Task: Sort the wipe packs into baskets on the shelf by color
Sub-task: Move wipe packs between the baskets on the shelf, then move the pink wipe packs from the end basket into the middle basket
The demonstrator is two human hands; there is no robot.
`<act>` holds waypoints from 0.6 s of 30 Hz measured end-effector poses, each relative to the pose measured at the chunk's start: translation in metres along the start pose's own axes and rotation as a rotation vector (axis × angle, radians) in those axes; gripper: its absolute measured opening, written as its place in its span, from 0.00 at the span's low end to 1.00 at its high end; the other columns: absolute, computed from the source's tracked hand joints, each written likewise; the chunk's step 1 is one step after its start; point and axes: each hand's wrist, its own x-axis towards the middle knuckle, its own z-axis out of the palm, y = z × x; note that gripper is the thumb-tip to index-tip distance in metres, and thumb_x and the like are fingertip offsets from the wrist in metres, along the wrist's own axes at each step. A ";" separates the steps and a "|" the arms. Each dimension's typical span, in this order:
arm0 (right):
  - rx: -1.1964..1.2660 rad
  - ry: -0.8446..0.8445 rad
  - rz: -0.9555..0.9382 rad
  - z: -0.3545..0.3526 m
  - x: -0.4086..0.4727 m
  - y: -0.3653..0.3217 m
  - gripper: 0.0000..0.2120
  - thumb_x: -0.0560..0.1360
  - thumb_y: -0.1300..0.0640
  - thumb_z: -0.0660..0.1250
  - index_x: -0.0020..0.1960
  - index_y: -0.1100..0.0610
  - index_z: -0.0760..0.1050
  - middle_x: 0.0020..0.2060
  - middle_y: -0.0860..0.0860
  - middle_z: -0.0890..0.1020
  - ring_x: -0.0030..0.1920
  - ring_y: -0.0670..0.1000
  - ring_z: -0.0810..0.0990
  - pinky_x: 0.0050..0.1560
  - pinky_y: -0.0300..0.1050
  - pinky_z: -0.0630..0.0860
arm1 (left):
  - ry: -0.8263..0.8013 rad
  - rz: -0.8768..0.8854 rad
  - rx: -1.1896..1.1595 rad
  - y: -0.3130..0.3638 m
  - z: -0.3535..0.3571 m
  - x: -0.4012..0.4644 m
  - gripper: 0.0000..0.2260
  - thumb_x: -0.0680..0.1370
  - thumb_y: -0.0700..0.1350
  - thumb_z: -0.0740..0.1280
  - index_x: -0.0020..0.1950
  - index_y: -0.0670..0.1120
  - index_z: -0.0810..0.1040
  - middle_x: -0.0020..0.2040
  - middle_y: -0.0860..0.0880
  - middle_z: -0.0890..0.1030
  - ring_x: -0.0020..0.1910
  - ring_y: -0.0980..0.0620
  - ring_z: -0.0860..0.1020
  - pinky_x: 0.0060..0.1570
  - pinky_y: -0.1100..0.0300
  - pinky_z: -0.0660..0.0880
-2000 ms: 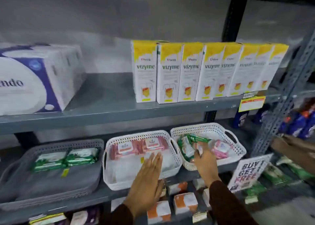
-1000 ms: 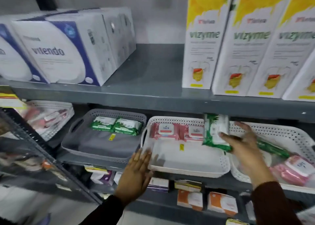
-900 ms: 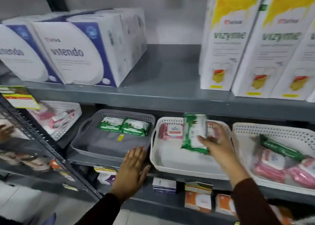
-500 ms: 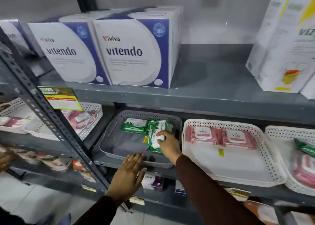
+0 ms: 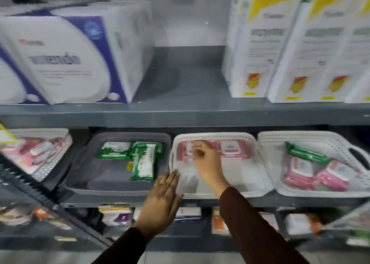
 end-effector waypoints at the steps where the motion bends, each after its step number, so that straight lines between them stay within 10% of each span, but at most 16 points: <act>1: -0.012 0.074 -0.011 -0.025 0.000 0.007 0.15 0.74 0.73 0.62 0.55 0.60 0.81 0.45 0.52 0.84 0.45 0.49 0.81 0.45 0.24 0.71 | -0.002 0.037 -0.020 0.015 0.007 0.010 0.25 0.83 0.53 0.54 0.76 0.41 0.62 0.76 0.46 0.62 0.77 0.49 0.56 0.73 0.52 0.54; 6: -0.284 0.384 0.228 -0.171 0.005 0.085 0.11 0.75 0.63 0.65 0.56 0.60 0.80 0.50 0.56 0.85 0.51 0.57 0.82 0.52 0.44 0.75 | -0.054 0.202 -0.040 0.105 0.058 0.061 0.24 0.83 0.53 0.54 0.76 0.42 0.63 0.75 0.46 0.65 0.75 0.47 0.59 0.74 0.58 0.48; 10: -0.744 0.265 0.573 -0.238 0.011 0.145 0.23 0.75 0.44 0.62 0.62 0.59 0.75 0.59 0.59 0.81 0.59 0.61 0.78 0.60 0.54 0.73 | -0.090 0.275 -0.009 0.149 0.091 0.079 0.23 0.82 0.52 0.56 0.74 0.41 0.67 0.72 0.44 0.70 0.73 0.45 0.64 0.73 0.56 0.51; 18: -0.492 0.372 0.563 -0.269 0.015 0.177 0.36 0.67 0.43 0.75 0.64 0.57 0.59 0.44 0.57 0.81 0.43 0.61 0.82 0.42 0.52 0.79 | -0.098 0.157 0.103 0.162 0.101 0.076 0.23 0.82 0.53 0.55 0.74 0.44 0.67 0.72 0.46 0.71 0.73 0.47 0.64 0.73 0.52 0.55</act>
